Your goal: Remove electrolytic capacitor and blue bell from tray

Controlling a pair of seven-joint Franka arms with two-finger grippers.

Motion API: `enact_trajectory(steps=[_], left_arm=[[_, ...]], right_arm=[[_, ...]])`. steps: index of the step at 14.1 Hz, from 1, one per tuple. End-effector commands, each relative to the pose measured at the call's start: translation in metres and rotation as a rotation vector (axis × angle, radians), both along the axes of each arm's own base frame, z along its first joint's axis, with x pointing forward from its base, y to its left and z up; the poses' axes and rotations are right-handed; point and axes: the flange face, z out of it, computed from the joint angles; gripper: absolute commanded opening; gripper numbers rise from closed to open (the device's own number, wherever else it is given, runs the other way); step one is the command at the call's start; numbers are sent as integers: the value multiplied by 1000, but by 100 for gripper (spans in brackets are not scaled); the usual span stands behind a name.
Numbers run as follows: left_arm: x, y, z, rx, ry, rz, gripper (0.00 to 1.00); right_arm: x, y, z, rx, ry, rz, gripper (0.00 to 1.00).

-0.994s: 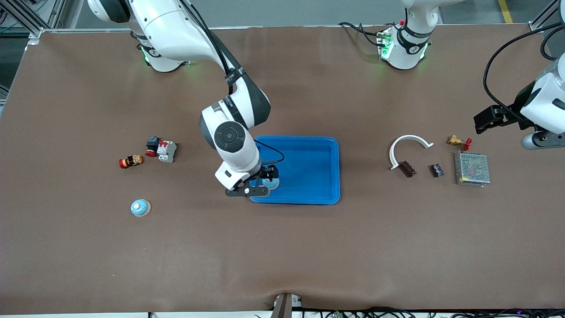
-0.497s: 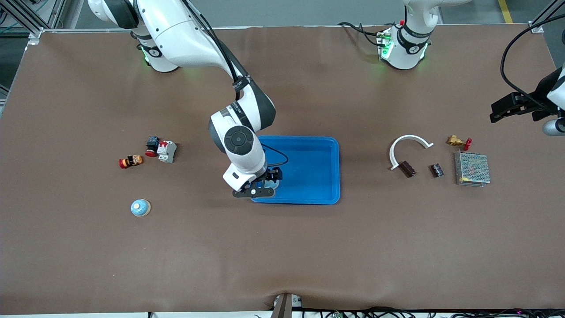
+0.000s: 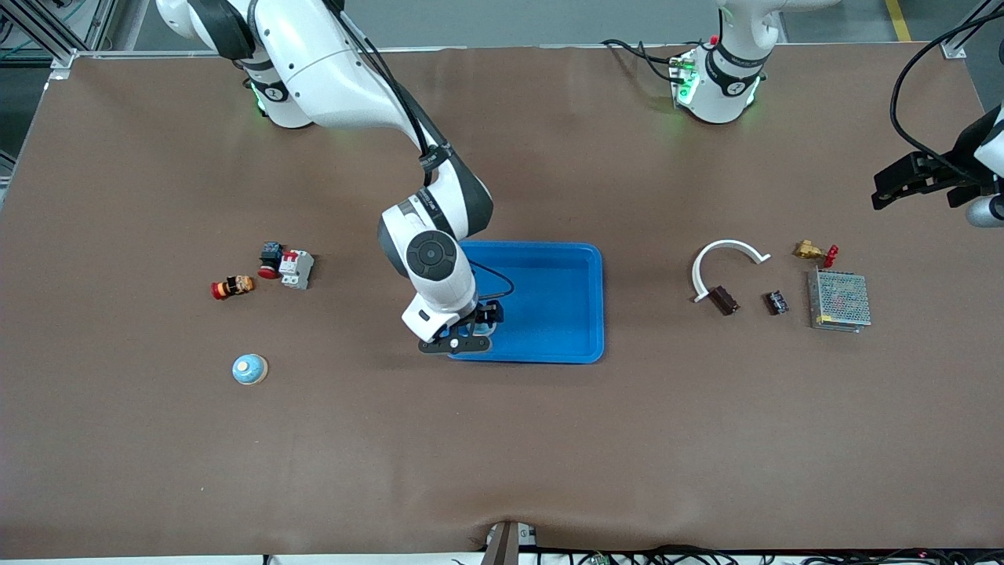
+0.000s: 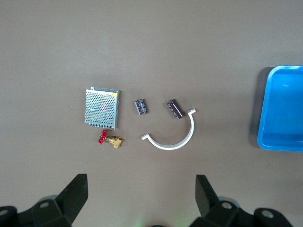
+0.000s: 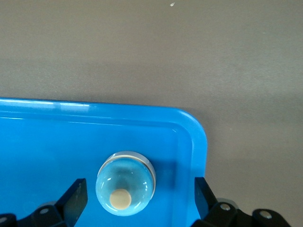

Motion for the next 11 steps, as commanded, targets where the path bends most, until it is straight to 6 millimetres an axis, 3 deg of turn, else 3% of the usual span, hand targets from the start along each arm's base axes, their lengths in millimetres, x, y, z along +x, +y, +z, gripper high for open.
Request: enact_trajectory(steps=[1,11], left_arm=[[-12,2,4,-19,-7,-11,100],[-34,2,-2,-17,-18,-20,100]], right_arm=[[-3,7,-9,12,-1,-18,100],[-16,26,-32,16,-23,13,100]])
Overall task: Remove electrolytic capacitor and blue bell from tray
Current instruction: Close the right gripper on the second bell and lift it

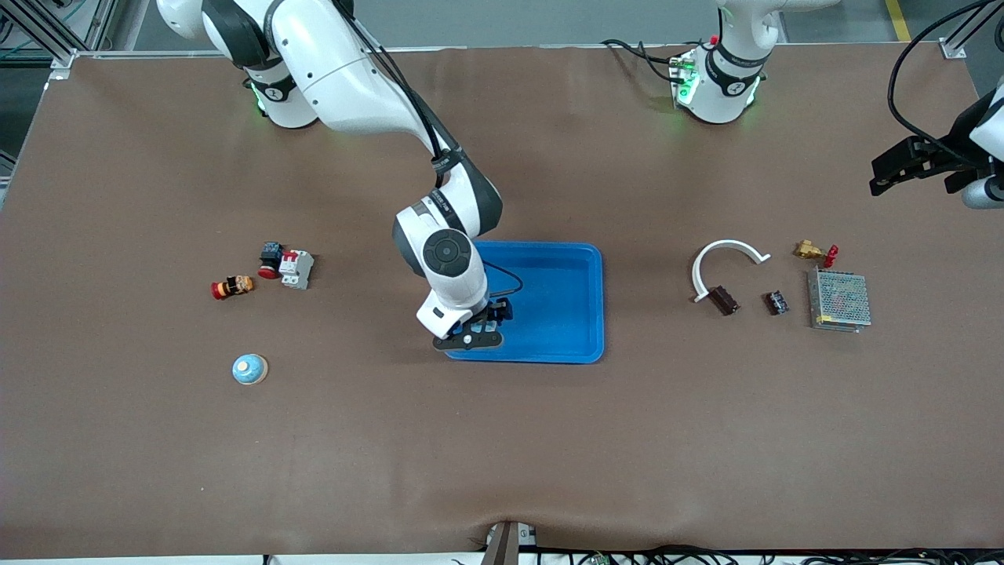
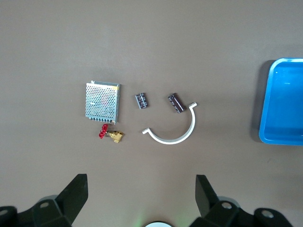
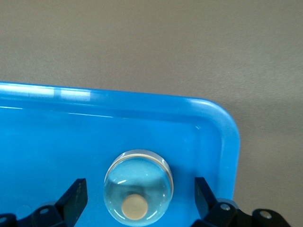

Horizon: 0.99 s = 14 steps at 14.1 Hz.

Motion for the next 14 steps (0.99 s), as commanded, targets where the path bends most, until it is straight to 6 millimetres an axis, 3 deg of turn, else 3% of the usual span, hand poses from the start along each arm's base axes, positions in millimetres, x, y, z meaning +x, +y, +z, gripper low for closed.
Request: enact_trajectory(steps=[1,14], left_arm=[[-13,1,2,-20,-22,-18,100],[-5,-1,7,-21,-29,-25,100]], right_arm=[[-4,7,-8,15,-7,-15,100],[-6,6,-22,-1,3,0,100]])
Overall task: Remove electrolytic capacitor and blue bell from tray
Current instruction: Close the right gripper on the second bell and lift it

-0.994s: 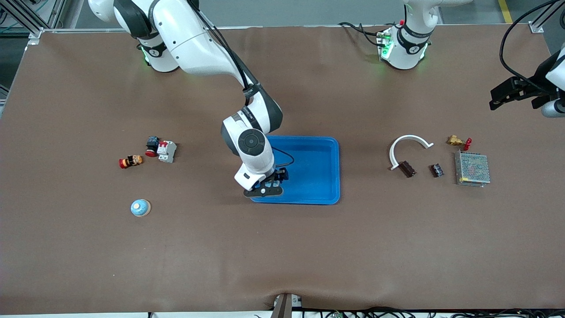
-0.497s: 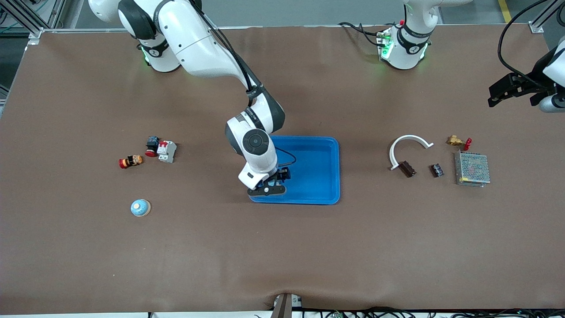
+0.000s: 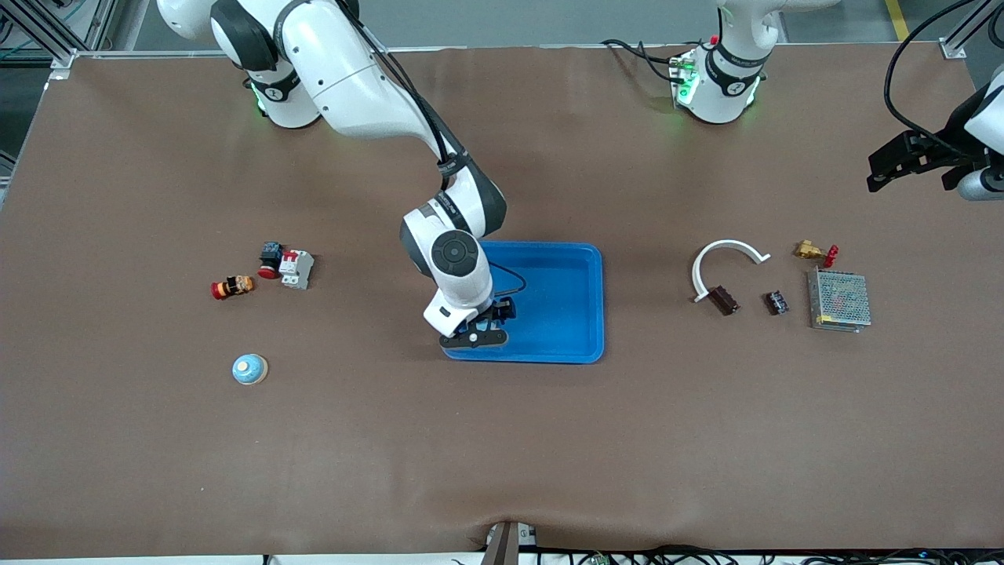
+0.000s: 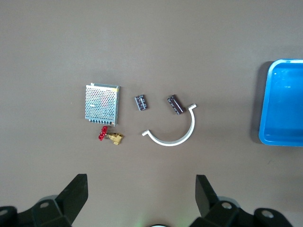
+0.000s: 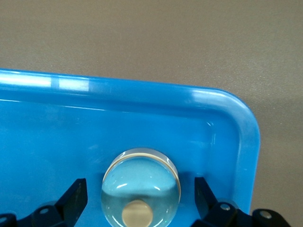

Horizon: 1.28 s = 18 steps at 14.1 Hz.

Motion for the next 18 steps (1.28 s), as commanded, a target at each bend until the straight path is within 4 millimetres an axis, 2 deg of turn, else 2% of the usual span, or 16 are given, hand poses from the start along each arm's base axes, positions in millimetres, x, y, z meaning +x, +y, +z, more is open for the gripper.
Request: enact_trajectory(steps=[1,6,7,9,10,11,12,14,16,18], left_arm=[[0,1,6,-21,-11,-19,100],[-1,-3,5,-20,-9,-25,100],[-1,-3,5,-19,-9,-25,100],[-1,-3,6,-20,-11,-27,100],[0,-3,5,-20,-9,-25,100],[0,-5,5,-18,-9,-28,100],[1,-5,4,-18,-6,-28,100],[1,-5,6,-18,-12,-28,100],[2,-5,6,-18,-11,-28,100],[2,-4,6,-18,-11,-27,100]], right_arm=[[-1,2,-4,8,0,-7,100],[-1,2,-5,5,1,-1,100],[-1,2,-5,4,1,1,96],[-1,2,-4,5,0,0,67],[-1,2,-4,5,0,-2,61],[0,2,-3,6,-1,-3,61],[-1,2,-3,6,-2,0,53],[0,2,-2,8,-1,-2,45],[0,2,1,9,2,-3,40],[1,3,12,17,4,-7,40]])
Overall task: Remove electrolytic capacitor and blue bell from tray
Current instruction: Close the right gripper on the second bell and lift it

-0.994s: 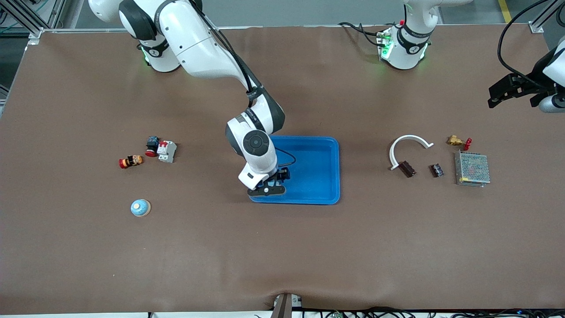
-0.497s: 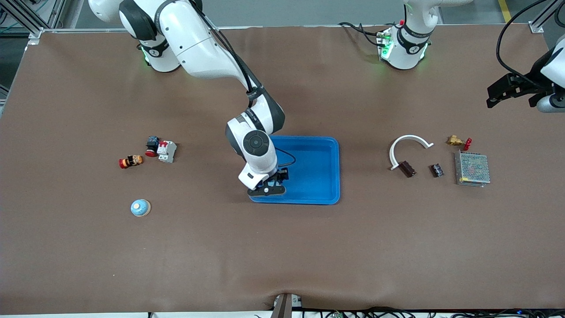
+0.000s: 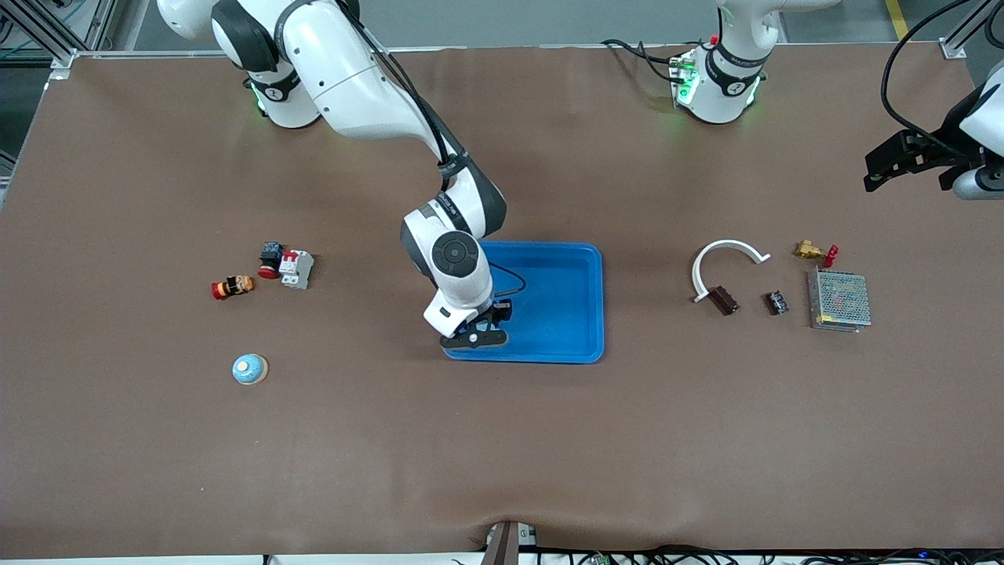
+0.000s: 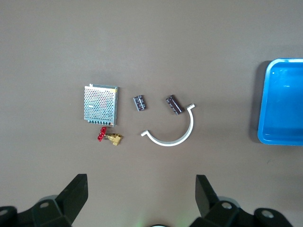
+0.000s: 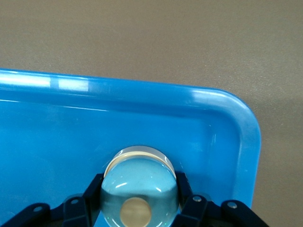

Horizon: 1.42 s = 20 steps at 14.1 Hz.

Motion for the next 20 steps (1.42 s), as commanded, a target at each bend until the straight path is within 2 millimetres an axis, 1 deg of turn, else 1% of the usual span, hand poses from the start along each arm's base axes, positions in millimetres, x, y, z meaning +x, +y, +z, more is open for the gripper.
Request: enact_trajectory(steps=[1,3,4,6,7,9,11,12,14,16,17,18,20], left_arm=[[2,0,5,-18,-9,-20,100],[2,-1,5,-18,-9,-21,100],[2,-2,5,-17,-9,-23,100],[2,-2,5,-17,-9,-23,100],[2,-2,6,-17,-11,-23,100],[2,-3,6,-17,-11,-24,100],[2,-4,6,-17,-11,-26,100],[2,-4,6,-17,-12,-24,100],[2,-3,6,-17,-11,-24,100],[2,-3,6,-17,-11,-24,100],[2,-4,6,-17,-12,-26,100],[2,-4,6,-15,-11,-26,100],[2,-9,6,-15,-12,-34,100]], right_arm=[[0,2,16,11,18,-5,40],[-1,2,30,7,35,-5,40],[-2,0,30,-1,50,-6,40],[-1,-5,49,-9,76,-6,40],[3,-12,56,-16,87,-4,40],[19,-27,83,-6,98,43,40],[35,-51,101,-5,117,79,40],[40,-63,105,-6,126,105,40],[58,-94,121,0,120,167,40],[80,-135,128,11,107,252,41],[88,-153,128,13,104,303,41],[98,-176,128,15,103,344,40],[111,-210,126,7,98,417,40]])
